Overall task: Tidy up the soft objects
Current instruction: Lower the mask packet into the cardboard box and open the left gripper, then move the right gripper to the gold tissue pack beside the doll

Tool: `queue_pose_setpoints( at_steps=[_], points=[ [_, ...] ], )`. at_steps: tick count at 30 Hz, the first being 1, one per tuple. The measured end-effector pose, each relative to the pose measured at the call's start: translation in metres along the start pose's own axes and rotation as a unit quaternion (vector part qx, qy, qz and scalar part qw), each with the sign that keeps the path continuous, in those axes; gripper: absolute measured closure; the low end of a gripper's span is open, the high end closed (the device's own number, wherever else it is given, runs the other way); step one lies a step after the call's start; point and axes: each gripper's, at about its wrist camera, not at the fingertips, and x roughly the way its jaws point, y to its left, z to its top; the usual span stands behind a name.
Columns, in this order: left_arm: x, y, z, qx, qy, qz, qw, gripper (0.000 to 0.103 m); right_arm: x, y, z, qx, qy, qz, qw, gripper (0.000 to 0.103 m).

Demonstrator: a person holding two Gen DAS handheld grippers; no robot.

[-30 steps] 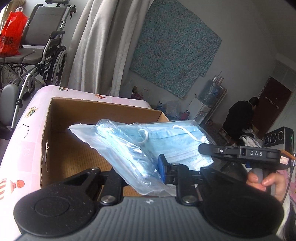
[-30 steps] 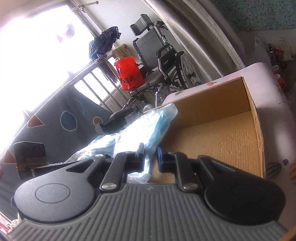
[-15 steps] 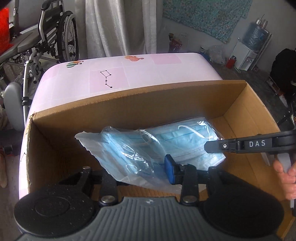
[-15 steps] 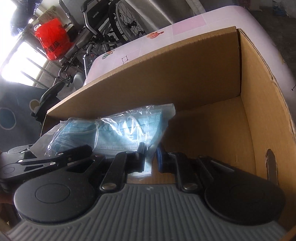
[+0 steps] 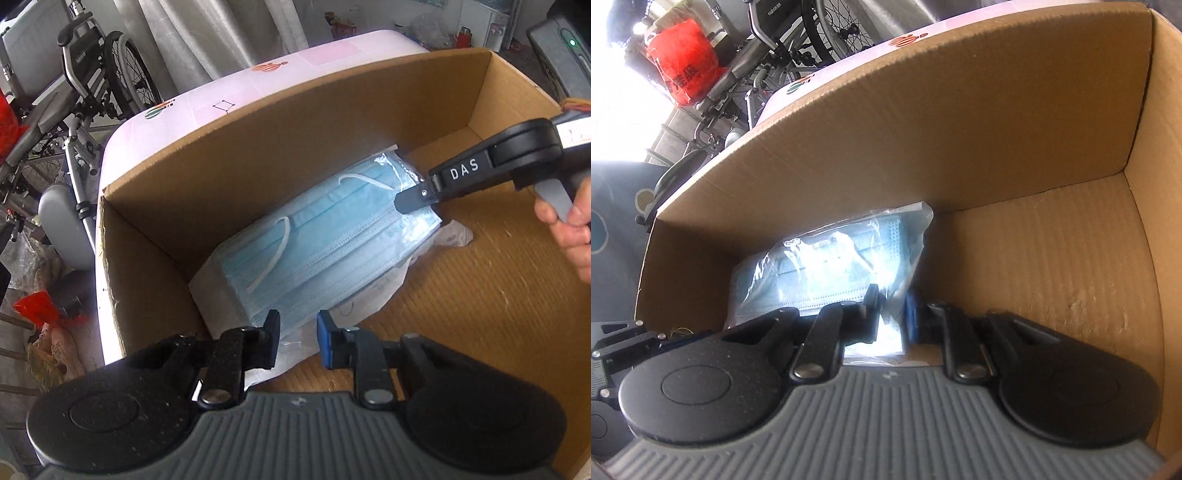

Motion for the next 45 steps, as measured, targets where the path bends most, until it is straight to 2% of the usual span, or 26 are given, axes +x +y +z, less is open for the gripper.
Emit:
queue_pose_setpoints(
  at_steps=[4, 7, 10, 13, 16, 17, 18, 20, 24, 28, 32, 39, 43, 45],
  points=[
    [0.022, -0.008, -0.007, 0.021, 0.037, -0.005, 0.9991, 0.089, 0.0, 0.0, -0.003, 0.006, -0.001, 0.007, 1.0, 0.088],
    [0.036, -0.011, -0.006, 0.035, 0.054, 0.019, 0.9977, 0.087, 0.001, 0.004, -0.003, -0.006, -0.001, 0.007, 1.0, 0.086],
    [0.04, -0.006, -0.003, 0.009, 0.051, 0.019, 0.9985, 0.087, -0.002, 0.004, -0.004, -0.019, -0.007, 0.005, 1.0, 0.084],
    [0.042, -0.001, -0.001, -0.025, 0.043, 0.023, 0.9985, 0.086, -0.002, 0.008, -0.002, -0.025, -0.011, -0.003, 1.0, 0.075],
    [0.039, 0.003, 0.001, -0.054, 0.04, 0.019, 0.9976, 0.08, -0.012, 0.01, -0.004, -0.047, -0.016, -0.019, 0.999, 0.067],
    [0.037, 0.003, 0.001, -0.055, 0.036, 0.018, 0.9977, 0.072, -0.017, 0.011, -0.004, -0.055, -0.02, -0.025, 0.998, 0.061],
    [0.034, 0.003, 0.0, -0.053, 0.03, 0.02, 0.9979, 0.066, -0.022, 0.013, -0.004, -0.06, -0.025, -0.03, 0.997, 0.059],
    [0.024, 0.0, -0.003, -0.049, 0.019, 0.024, 0.9983, 0.063, -0.035, 0.013, -0.003, -0.067, -0.036, -0.034, 0.996, 0.058],
    [-0.009, -0.012, -0.013, -0.054, -0.008, 0.024, 0.9982, 0.063, -0.076, 0.012, -0.003, -0.037, -0.088, -0.084, 0.992, 0.058],
    [-0.056, -0.017, -0.033, -0.063, -0.053, 0.019, 0.9964, 0.061, -0.133, 0.014, -0.012, -0.057, -0.124, -0.04, 0.99, 0.058],
    [-0.102, -0.028, -0.058, -0.051, -0.091, -0.005, 0.9945, 0.06, -0.195, 0.014, -0.043, -0.103, -0.148, 0.0, 0.984, 0.058],
    [-0.16, -0.05, -0.115, -0.055, -0.155, -0.032, 0.9858, 0.045, -0.283, -0.004, -0.109, -0.118, -0.159, 0.048, 0.979, 0.058],
    [-0.176, -0.066, -0.148, -0.06, -0.171, -0.042, 0.9825, 0.042, -0.315, -0.027, -0.152, -0.099, -0.155, 0.07, 0.981, 0.058],
    [-0.18, -0.07, -0.161, -0.068, -0.175, -0.049, 0.9809, 0.037, -0.325, -0.034, -0.172, -0.098, -0.146, 0.078, 0.981, 0.058]
  ],
)
